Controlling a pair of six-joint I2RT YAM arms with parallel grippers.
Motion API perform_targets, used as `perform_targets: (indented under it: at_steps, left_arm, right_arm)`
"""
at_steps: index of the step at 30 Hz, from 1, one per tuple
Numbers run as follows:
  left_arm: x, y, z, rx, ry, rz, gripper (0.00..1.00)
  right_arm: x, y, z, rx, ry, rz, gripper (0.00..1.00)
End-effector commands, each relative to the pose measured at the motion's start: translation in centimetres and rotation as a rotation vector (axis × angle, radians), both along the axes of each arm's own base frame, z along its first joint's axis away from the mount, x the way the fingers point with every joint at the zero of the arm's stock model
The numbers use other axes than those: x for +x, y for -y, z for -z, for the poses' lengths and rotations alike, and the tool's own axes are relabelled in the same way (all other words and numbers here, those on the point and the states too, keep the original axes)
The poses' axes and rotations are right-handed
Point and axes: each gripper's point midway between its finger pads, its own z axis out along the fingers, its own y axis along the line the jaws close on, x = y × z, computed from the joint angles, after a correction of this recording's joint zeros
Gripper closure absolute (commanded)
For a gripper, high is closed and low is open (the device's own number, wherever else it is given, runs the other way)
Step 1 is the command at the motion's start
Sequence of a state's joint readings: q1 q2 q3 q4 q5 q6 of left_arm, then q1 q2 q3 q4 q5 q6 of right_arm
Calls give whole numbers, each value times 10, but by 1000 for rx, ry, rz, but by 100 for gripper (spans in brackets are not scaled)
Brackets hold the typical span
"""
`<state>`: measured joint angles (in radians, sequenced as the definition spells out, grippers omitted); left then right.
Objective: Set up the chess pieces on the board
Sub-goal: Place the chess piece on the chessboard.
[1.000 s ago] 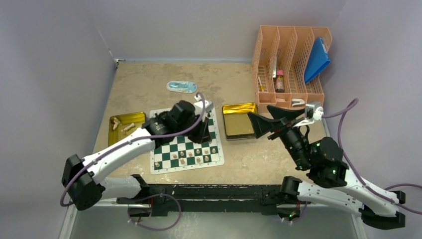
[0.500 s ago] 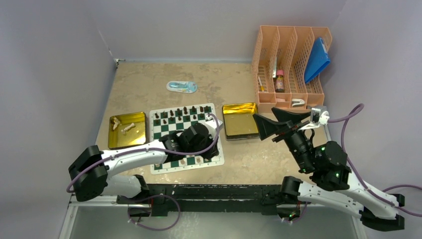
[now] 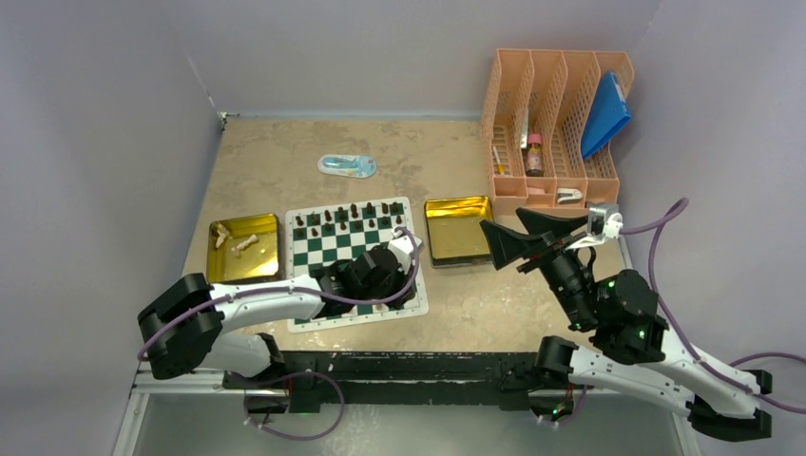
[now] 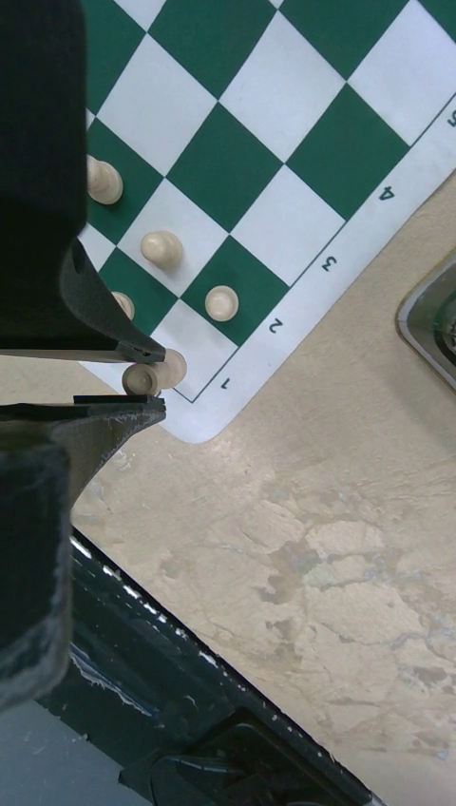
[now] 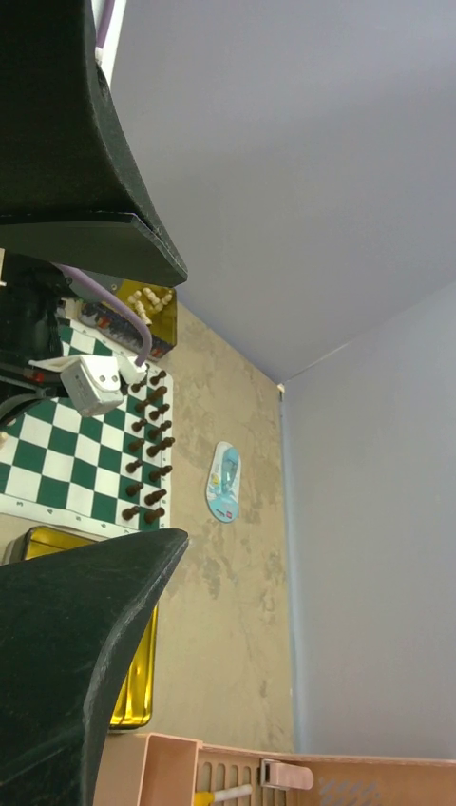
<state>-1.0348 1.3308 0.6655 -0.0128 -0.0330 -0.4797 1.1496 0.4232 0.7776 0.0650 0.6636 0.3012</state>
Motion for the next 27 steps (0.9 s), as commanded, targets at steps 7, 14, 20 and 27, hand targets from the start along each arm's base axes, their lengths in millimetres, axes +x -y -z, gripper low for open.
perform_targets:
  at_steps: [7, 14, 20, 27]
  left_arm:
    - [7, 5, 0, -38, 46, -14, 100]
    - [6, 5, 7, -24, 30, -16, 100]
    - [7, 8, 10, -24, 28, -10, 100]
    - [7, 11, 16, -16, 13, -7, 100]
  right_arm:
    - [-1, 2, -10, 56, 13, -3, 1]
    - [-2, 0, -11, 58, 15, -8, 1]
    - [-2, 1, -10, 60, 18, -11, 1]
    - [-2, -3, -5, 55, 15, -22, 1]
